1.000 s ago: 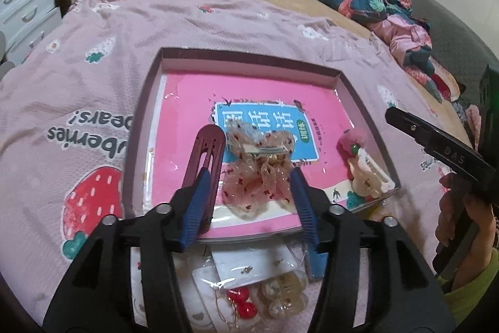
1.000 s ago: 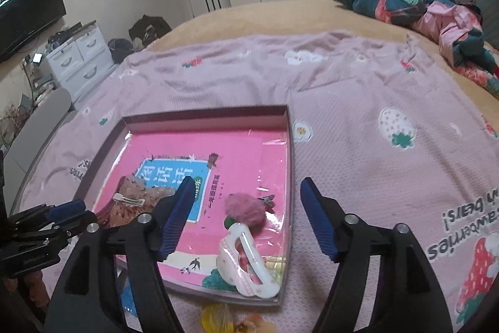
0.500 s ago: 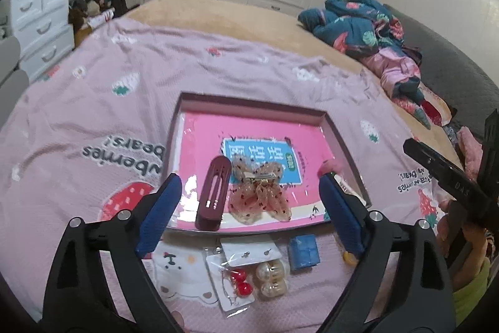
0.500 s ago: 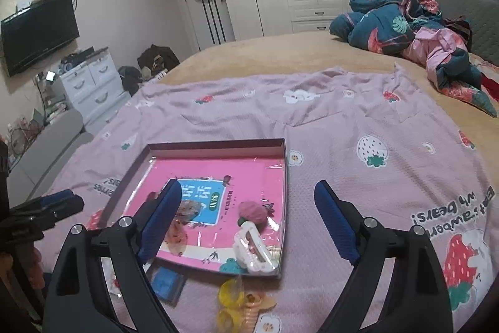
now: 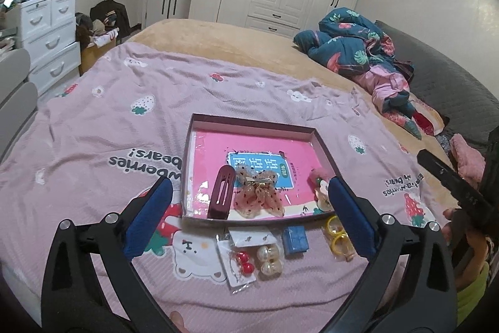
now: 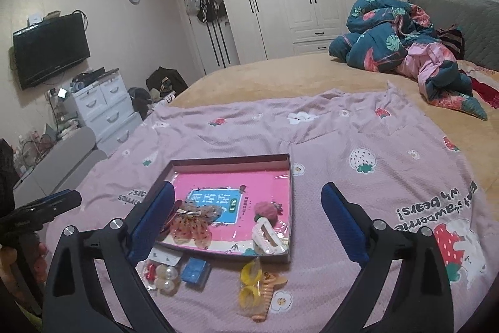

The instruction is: Organize jewelry

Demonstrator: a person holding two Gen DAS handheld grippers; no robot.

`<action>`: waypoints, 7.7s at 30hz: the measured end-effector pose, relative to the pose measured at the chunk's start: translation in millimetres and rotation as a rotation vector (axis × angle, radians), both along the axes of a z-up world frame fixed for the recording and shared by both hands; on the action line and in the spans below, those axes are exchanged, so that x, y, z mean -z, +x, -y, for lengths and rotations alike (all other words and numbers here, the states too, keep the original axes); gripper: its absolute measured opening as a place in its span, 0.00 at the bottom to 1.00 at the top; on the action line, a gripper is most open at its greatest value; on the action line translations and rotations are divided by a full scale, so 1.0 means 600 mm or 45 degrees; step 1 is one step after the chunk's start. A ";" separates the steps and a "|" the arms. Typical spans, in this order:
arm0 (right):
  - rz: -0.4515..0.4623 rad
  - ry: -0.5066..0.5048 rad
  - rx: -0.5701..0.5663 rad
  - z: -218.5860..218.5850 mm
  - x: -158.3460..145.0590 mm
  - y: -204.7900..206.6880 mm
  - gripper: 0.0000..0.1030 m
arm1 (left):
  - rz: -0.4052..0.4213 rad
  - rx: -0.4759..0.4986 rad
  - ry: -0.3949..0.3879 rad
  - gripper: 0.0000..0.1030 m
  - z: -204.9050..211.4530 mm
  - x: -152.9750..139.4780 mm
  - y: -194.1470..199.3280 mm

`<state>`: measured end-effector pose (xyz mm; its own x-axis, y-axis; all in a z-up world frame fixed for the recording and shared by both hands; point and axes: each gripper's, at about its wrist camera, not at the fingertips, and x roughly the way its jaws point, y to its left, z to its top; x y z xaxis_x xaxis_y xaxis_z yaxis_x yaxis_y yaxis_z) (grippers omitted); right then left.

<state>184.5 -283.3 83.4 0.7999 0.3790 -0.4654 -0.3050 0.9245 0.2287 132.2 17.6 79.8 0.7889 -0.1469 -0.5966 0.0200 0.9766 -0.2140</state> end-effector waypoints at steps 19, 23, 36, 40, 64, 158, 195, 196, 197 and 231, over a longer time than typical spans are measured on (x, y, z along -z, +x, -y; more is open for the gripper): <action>0.021 -0.063 -0.056 -0.023 -0.012 -0.090 0.92 | -0.032 0.015 0.028 0.91 -0.017 0.017 -0.077; 0.015 -0.085 -0.074 -0.033 -0.007 -0.102 0.92 | -0.040 0.014 0.035 0.91 -0.020 0.021 -0.089; -0.033 -0.096 -0.135 -0.052 0.011 -0.128 0.92 | -0.098 0.007 0.079 0.91 -0.035 0.052 -0.118; -0.051 -0.117 -0.154 -0.059 0.022 -0.133 0.92 | -0.115 0.002 0.088 0.91 -0.040 0.060 -0.124; -0.203 -0.211 -0.242 -0.085 0.106 -0.144 0.92 | -0.272 0.086 0.169 0.91 -0.012 0.146 -0.133; -0.240 -0.037 -0.328 -0.127 0.063 -0.039 0.38 | -0.057 0.029 0.008 0.29 -0.052 0.042 -0.014; -0.252 -0.032 -0.218 -0.116 0.085 0.157 0.37 | -0.195 0.040 0.114 0.29 -0.004 0.101 0.188; -0.268 -0.044 -0.224 -0.122 0.096 0.162 0.37 | -0.207 0.036 0.119 0.29 -0.006 0.109 0.193; -0.284 -0.055 -0.226 -0.126 0.107 0.166 0.37 | -0.221 0.034 0.124 0.29 -0.008 0.116 0.198; -0.514 -0.206 -0.352 -0.188 0.243 0.183 0.38 | -0.393 -0.016 0.142 0.31 -0.017 0.205 0.224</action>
<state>294.1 -170.4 -62.5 0.4246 0.4484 -0.7865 -0.4597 0.8552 0.2393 266.5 27.7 -43.2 0.5699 -0.0587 -0.8196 -0.0415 0.9941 -0.1001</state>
